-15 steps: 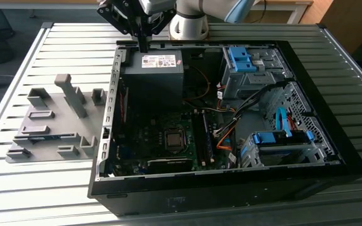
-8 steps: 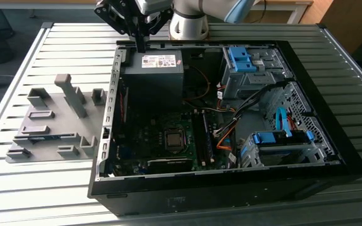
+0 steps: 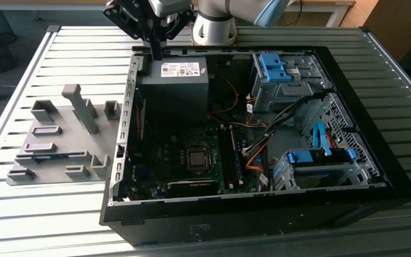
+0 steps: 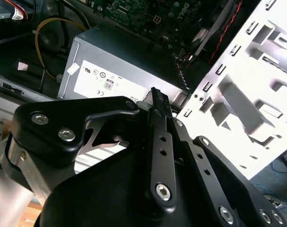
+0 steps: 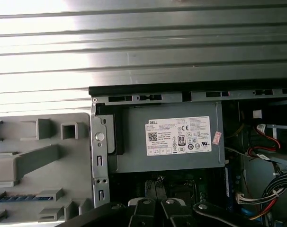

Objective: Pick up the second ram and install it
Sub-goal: 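Reach for the second ram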

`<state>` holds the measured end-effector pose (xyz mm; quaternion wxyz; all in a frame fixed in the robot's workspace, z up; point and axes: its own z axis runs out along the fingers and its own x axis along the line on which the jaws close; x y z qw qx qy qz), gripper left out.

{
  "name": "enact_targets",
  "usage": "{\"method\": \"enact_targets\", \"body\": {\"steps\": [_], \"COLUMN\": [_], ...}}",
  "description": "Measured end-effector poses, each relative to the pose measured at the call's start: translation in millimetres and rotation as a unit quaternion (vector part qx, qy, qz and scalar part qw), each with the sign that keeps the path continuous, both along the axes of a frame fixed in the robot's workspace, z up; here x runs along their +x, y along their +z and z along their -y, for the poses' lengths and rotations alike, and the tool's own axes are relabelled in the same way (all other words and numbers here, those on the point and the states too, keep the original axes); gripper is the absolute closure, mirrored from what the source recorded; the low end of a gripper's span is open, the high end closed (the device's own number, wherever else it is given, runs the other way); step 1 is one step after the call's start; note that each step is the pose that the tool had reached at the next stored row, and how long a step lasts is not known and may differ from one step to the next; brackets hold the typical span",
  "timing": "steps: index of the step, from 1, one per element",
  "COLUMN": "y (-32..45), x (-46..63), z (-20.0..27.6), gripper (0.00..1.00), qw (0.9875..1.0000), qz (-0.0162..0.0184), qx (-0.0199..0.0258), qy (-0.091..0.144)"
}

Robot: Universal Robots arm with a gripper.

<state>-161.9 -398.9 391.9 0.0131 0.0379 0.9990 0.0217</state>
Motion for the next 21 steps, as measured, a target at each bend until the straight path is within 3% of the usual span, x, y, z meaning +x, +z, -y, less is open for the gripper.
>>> {"method": "enact_targets", "body": {"steps": [21], "y": [-0.5], "x": [-16.1], "z": [0.0], "gripper": [0.89], "qw": [1.0], "qz": [0.0], "qx": [0.0], "qy": [0.0]}}
